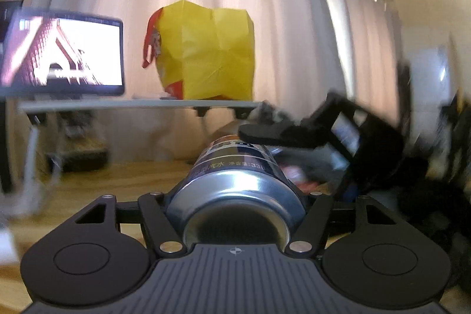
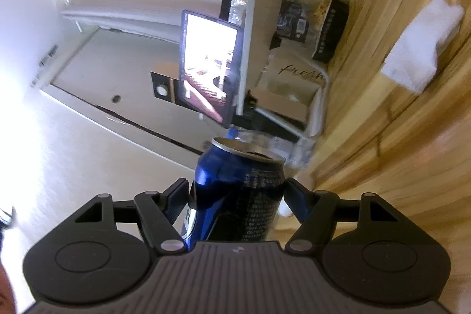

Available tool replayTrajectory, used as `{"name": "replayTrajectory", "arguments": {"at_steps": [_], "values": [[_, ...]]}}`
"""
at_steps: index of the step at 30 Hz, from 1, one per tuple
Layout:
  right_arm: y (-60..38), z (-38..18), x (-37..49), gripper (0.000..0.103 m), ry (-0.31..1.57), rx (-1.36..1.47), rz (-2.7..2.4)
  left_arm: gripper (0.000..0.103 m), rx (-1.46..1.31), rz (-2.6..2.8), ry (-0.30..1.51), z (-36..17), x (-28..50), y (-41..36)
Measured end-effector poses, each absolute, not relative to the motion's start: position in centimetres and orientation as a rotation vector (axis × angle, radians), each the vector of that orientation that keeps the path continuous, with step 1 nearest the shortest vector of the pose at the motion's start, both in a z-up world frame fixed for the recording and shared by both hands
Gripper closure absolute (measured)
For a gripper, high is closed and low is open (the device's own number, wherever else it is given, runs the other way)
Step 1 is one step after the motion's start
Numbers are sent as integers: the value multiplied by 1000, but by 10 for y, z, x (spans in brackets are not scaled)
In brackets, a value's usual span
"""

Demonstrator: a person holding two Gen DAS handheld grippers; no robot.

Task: Clean container
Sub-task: 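Open the right gripper off the can and move it to the towel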

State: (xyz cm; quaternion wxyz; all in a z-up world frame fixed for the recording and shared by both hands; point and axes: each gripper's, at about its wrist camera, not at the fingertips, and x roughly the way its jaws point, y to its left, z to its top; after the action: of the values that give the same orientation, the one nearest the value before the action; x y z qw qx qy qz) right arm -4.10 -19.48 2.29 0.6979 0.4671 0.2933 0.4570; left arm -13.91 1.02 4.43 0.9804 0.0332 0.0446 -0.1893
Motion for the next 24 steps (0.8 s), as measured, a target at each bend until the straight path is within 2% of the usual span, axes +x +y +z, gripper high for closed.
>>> {"name": "replayTrajectory", "arguments": {"at_steps": [2, 4, 7, 10, 24], "values": [[-205, 43, -46, 28, 570, 871, 914, 36, 170, -311, 85, 42, -137, 8], [-212, 67, -52, 36, 491, 593, 754, 36, 260, -244, 101, 35, -133, 11], [-199, 84, -45, 43, 511, 160, 496, 36, 237, -215, 157, 30, -124, 20], [-186, 82, -30, 45, 542, -40, 390, 36, 264, -201, 173, 24, -118, 17], [-137, 36, 56, 44, 749, -51, 357, 36, 299, -206, 197, 19, -113, 14]]}}
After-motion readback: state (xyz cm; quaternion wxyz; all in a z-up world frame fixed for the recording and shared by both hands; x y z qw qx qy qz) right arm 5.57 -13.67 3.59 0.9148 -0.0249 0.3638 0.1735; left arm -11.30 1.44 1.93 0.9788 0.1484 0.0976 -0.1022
